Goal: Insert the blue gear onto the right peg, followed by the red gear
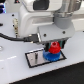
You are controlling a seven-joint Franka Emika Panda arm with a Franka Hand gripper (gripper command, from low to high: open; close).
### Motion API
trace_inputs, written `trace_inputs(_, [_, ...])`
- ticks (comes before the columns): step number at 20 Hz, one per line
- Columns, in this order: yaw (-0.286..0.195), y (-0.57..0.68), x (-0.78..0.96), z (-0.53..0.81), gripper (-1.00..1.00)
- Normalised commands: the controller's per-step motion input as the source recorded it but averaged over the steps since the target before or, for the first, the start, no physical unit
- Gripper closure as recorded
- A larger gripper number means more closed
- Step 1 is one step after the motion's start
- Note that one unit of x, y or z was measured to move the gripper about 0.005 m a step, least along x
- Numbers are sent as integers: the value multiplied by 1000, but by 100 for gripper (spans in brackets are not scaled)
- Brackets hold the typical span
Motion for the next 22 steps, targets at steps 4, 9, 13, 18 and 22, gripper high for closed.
trace_inputs(4, [0, -150, 69, -457, 100])
trace_inputs(9, [0, -106, 174, -344, 100])
trace_inputs(13, [0, -14, 38, -73, -100])
trace_inputs(18, [0, 145, -22, 566, -100])
trace_inputs(22, [0, 106, -39, 714, -100])
